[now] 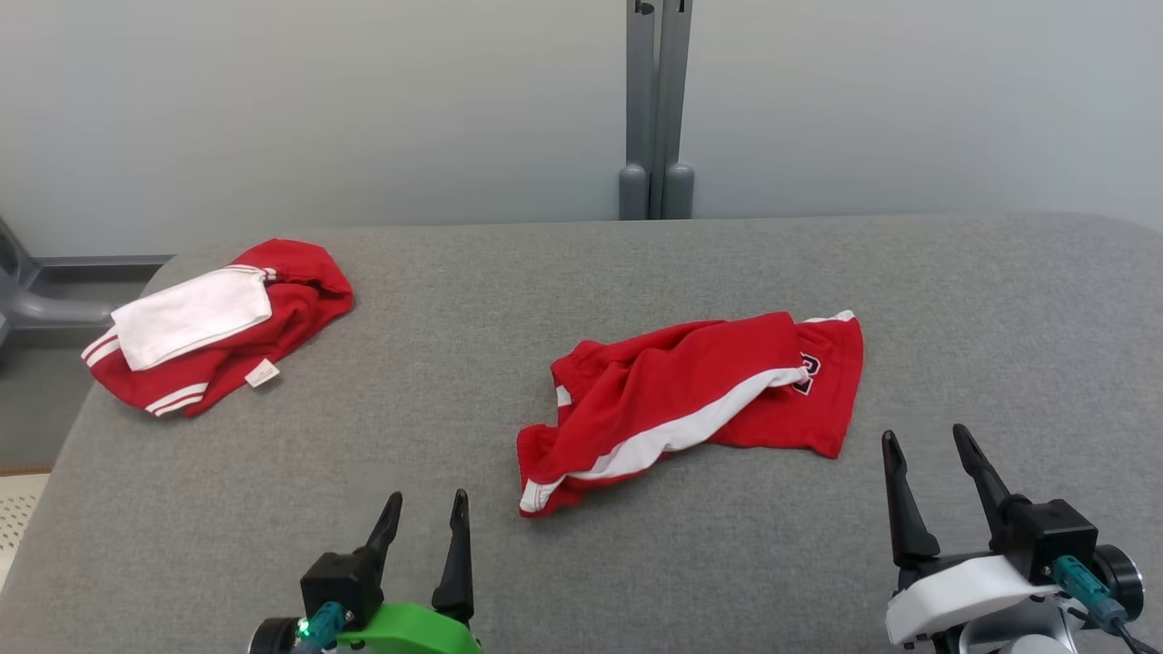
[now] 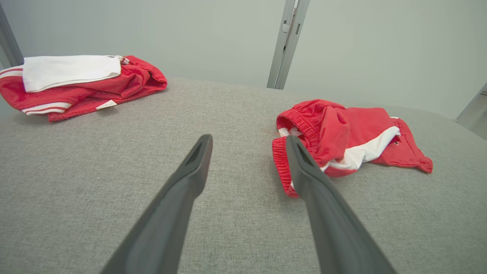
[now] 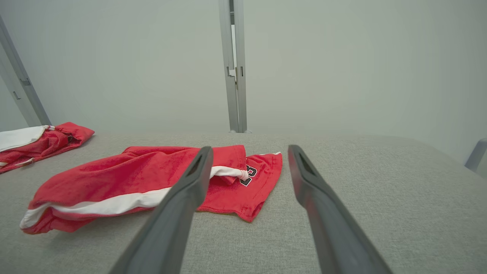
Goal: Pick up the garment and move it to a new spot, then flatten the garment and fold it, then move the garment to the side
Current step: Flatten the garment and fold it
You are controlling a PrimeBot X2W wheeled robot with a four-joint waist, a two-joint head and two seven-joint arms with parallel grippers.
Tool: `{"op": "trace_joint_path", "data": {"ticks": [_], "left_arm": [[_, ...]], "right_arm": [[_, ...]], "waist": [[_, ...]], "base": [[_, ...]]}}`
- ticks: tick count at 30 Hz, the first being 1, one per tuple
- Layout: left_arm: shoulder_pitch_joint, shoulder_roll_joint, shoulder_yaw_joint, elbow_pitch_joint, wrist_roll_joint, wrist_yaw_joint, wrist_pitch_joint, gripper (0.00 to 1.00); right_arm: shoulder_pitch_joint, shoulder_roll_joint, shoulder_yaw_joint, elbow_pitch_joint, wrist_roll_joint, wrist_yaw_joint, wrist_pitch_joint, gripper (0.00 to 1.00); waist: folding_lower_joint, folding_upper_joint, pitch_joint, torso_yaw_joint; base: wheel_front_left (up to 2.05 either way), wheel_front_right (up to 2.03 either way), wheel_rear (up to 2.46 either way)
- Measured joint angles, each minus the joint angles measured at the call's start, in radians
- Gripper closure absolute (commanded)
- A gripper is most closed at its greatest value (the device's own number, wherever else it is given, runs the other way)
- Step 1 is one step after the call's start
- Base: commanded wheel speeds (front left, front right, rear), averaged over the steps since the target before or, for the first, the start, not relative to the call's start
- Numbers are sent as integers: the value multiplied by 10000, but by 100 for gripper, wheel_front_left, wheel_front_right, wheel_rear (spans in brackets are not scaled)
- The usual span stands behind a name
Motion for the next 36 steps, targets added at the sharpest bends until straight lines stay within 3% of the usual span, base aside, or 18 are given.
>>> {"op": "trace_joint_path", "data": {"ticks": [18, 22, 32, 36], "left_arm": [[316, -59, 173, -201, 211, 38, 0, 0], [174, -67, -142, 336, 201, -174, 17, 0], [-1108, -79, -947, 1866, -357, -1034, 1229, 0], [-1477, -81, -930, 2173, -654, -1097, 1304, 0]], "right_arm": [[162, 0, 176, 165, 259, 0, 0, 0], [145, 2, 221, 165, 255, 0, 0, 0], [59, 0, 349, 192, 169, 0, 0, 0], [27, 0, 326, 190, 146, 0, 0, 0]], "waist": [[0, 0, -29, 121], [0, 0, 70, 0], [0, 0, 417, -554], [0, 0, 580, -790]], "base": [[0, 0, 0], [0, 0, 0], [0, 0, 0], [0, 0, 0]]}}
